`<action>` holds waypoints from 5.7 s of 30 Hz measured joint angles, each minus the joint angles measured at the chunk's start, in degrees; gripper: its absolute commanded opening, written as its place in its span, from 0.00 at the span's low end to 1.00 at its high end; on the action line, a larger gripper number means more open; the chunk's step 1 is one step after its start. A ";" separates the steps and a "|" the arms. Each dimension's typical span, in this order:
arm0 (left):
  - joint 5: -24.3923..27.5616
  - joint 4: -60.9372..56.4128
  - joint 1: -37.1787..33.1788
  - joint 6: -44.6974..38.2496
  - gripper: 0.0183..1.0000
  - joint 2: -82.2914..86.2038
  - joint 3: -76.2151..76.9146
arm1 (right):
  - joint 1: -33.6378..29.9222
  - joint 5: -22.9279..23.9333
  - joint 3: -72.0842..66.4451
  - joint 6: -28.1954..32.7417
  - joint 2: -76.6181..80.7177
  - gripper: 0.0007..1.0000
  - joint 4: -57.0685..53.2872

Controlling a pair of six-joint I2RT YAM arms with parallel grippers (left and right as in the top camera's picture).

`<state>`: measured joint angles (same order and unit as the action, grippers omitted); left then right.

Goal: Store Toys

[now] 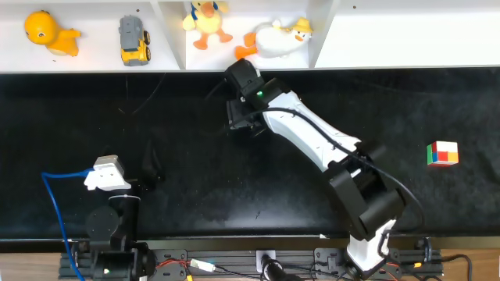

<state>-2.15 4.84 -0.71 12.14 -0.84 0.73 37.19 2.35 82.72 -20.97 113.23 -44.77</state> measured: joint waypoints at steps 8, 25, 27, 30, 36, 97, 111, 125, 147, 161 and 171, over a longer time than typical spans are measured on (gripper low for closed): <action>0.00 0.00 0.00 0.00 1.00 0.00 0.00 | 1.20 0.85 0.00 -0.20 1.16 0.66 -1.16; 0.00 0.00 0.00 0.00 1.00 0.00 0.00 | 1.14 2.67 0.17 -3.30 2.60 0.48 -0.07; -0.02 0.00 0.00 0.00 1.00 0.00 0.00 | 1.14 2.80 0.17 -3.48 2.62 0.44 -0.02; 0.00 0.00 0.00 0.00 1.00 0.00 0.00 | 1.09 2.80 0.20 -3.56 2.67 0.36 -0.07; -0.02 0.00 0.00 0.00 1.00 0.00 0.00 | 1.07 2.80 0.20 -4.11 2.67 0.21 -0.68; 0.00 0.00 0.00 0.00 1.00 0.00 0.00 | -33.48 6.91 -11.52 6.67 -33.33 0.05 -14.10; 0.00 0.00 0.00 0.00 1.00 -0.02 0.00 | -34.16 6.27 -11.91 23.34 -22.36 0.04 6.49; 0.00 0.00 0.00 0.00 1.00 0.00 0.00 | -34.16 2.95 -11.96 24.96 -14.56 0.05 23.10; 0.00 0.00 0.00 0.00 1.00 0.00 0.00 | -34.16 -0.98 -11.96 21.77 -9.55 0.85 31.54; 0.00 0.00 0.00 0.00 1.00 0.00 0.00 | -34.16 3.91 -11.87 14.60 -21.59 1.00 11.45; 0.00 0.00 0.00 0.00 1.00 0.00 0.00 | -37.03 9.18 -11.80 -9.42 -41.33 1.00 -14.21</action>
<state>-2.15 4.84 -0.71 12.14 -0.84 0.73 0.16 11.53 70.91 -30.39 71.90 -58.98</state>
